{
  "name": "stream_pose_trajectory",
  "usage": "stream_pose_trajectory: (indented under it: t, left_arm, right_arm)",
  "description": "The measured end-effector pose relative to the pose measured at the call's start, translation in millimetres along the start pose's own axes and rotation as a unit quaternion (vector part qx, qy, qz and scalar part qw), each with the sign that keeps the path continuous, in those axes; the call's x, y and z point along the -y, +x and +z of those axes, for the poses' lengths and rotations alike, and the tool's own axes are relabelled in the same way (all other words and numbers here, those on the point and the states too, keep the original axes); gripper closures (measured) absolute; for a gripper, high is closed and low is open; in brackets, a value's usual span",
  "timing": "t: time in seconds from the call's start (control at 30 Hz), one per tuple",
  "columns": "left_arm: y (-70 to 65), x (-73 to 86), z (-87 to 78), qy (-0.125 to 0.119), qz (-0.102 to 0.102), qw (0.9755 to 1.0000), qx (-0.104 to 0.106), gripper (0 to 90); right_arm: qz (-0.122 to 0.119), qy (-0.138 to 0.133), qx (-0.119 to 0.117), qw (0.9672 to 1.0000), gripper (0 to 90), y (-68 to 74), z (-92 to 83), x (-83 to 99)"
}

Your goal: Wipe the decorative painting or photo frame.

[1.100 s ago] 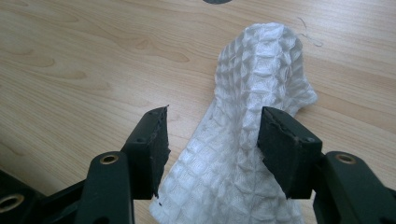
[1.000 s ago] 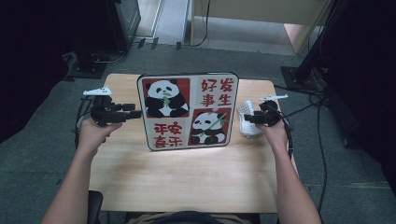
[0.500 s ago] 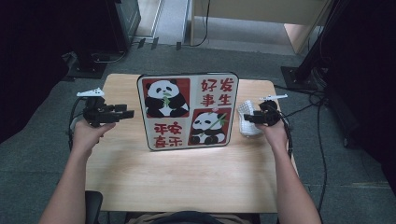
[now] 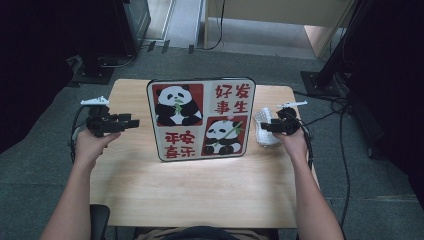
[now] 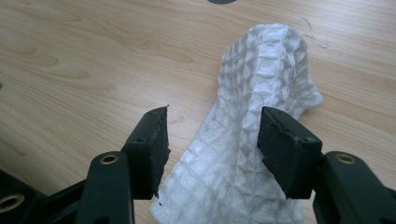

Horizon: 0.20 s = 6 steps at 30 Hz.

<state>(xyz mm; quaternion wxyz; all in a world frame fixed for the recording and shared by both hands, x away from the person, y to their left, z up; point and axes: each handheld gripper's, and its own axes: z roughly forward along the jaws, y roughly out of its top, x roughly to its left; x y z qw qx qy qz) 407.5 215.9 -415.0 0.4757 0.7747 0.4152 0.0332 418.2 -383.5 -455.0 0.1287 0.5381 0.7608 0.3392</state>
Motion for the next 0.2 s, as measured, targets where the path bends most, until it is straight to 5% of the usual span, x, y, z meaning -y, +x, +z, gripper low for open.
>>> stream_pose_trajectory:
  t: [0.2]
  left_arm:
    - [0.6,0.1,-0.8,-0.002,-0.003,1.0000,0.000,37.0]
  right_arm:
    - [0.000,0.000,-0.001,1.0000,43.2,0.5,0.4,-0.1]
